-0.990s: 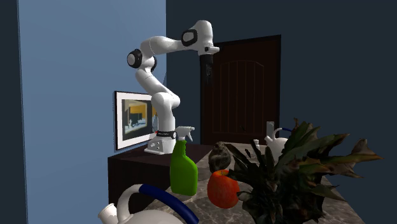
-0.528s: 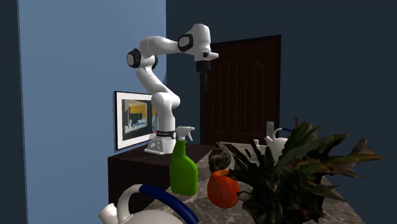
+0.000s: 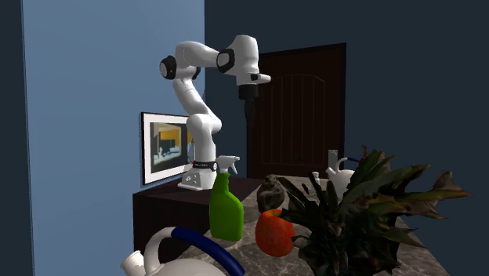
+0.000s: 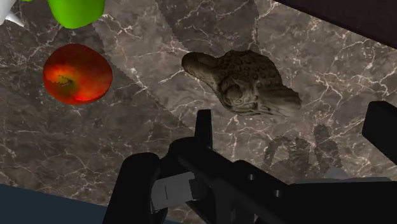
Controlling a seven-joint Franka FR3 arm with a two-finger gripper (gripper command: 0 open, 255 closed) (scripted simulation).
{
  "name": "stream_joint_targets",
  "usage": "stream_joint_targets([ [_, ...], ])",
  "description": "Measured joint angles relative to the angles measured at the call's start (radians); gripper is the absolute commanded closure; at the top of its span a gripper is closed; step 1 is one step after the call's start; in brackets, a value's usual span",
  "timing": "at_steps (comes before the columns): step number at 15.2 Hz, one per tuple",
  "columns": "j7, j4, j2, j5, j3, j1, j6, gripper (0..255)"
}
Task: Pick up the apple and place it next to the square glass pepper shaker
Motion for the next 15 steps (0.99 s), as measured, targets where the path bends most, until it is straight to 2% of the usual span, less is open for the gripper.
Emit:
stream_joint_targets([
  [4, -0.157, 0.034, 0.127, 0.0, -0.116, 0.04, 0.102, 0],
  [8, -0.348, 0.112, 0.302, 0.067, -0.246, 0.106, 0.195, 0],
  [11, -0.523, 0.174, 0.452, 0.172, -0.338, 0.153, 0.254, 0],
  [13, -0.652, 0.228, 0.571, 0.278, -0.377, 0.17, 0.277, 0],
  [15, -0.795, 0.293, 0.703, 0.404, -0.386, 0.148, 0.286, 0],
])
